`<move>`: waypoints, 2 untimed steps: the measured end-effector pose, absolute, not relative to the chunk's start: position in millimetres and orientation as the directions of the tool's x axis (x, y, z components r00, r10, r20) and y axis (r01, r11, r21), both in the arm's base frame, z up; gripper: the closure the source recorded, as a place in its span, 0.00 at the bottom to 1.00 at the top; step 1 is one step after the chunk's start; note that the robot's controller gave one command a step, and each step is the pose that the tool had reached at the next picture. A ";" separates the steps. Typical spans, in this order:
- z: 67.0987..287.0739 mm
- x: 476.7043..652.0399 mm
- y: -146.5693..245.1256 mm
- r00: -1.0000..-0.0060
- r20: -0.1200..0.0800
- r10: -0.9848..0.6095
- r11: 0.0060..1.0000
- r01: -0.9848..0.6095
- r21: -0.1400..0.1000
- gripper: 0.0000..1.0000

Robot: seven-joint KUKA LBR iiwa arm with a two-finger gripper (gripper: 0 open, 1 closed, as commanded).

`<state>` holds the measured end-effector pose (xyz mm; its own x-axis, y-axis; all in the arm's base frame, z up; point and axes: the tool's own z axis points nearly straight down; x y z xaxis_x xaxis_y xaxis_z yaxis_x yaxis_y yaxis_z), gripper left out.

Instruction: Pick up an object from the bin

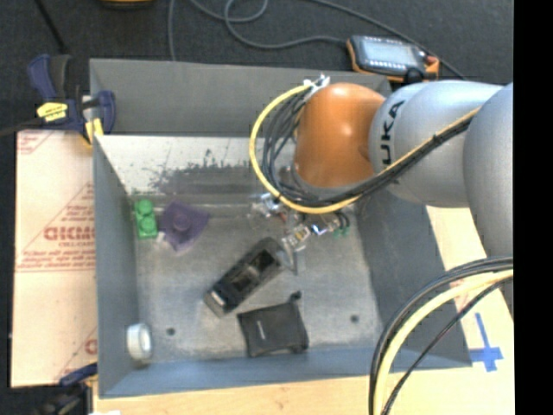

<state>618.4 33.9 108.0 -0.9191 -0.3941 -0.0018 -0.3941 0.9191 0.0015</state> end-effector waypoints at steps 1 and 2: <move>96.0 588.3 45.2 -0.948 -0.012 -0.317 0.948 -0.317 -0.001 0.00; 78.3 564.0 43.8 -0.961 -0.011 -0.277 0.961 -0.277 0.000 0.00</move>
Offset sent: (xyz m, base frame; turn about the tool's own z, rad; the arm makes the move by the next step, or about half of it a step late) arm -0.0648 0.0060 -0.0380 0.1022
